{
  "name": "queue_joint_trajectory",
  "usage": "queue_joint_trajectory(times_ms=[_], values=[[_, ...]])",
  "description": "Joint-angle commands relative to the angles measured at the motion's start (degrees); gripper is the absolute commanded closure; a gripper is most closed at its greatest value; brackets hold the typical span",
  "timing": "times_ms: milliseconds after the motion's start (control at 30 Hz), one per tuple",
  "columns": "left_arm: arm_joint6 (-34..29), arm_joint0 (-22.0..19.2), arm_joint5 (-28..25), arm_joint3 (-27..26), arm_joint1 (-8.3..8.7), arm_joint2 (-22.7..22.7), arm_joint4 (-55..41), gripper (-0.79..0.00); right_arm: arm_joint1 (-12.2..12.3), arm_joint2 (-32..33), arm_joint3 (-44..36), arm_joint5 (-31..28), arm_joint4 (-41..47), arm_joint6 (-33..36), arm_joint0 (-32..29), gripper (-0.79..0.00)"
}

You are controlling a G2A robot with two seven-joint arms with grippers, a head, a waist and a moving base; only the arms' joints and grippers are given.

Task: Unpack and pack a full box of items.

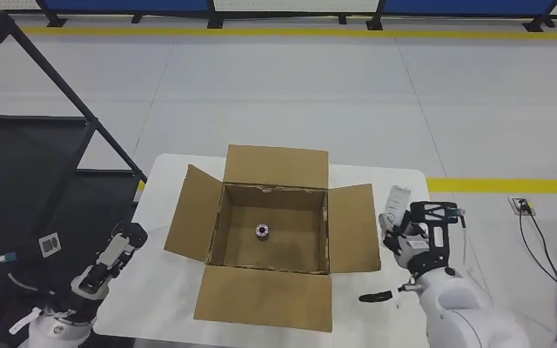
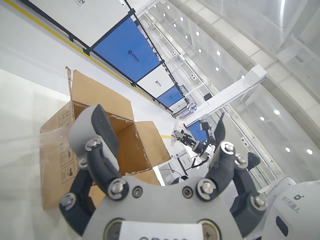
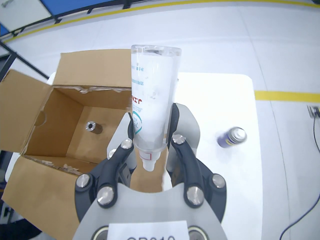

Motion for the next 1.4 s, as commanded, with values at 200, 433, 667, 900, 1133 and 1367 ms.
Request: queue_joint_trajectory(times_ms=[200,433,667,900,1133,1367], values=[[-0.02,-1.72,1.50,-0.35,0.17,3.19,2.95,-0.785,0.39,14.05,15.37,-2.37,15.66,-1.79,-5.69,0.000],[0.31,-2.23,2.57,-1.46,0.30,4.77,5.20,-0.785,1.61,14.45,31.49,-5.60,15.89,4.95,2.72,0.000],[1.22,-1.72,2.68,-1.99,0.38,5.34,6.39,-0.785,2.43,14.20,41.81,-6.12,15.62,4.65,10.13,0.000],[2.12,-0.73,2.51,-2.44,0.47,4.71,6.43,-0.785,3.18,13.85,45.92,-7.21,15.69,5.23,13.42,-0.145],[2.63,-0.26,2.29,-2.90,0.56,4.33,6.07,-0.785,3.74,13.43,47.36,-7.82,16.48,4.89,14.49,-0.354],[2.60,-0.42,2.16,-2.63,0.70,4.23,5.77,-0.785,4.21,13.65,45.81,-7.07,17.41,4.23,13.23,-0.640]])
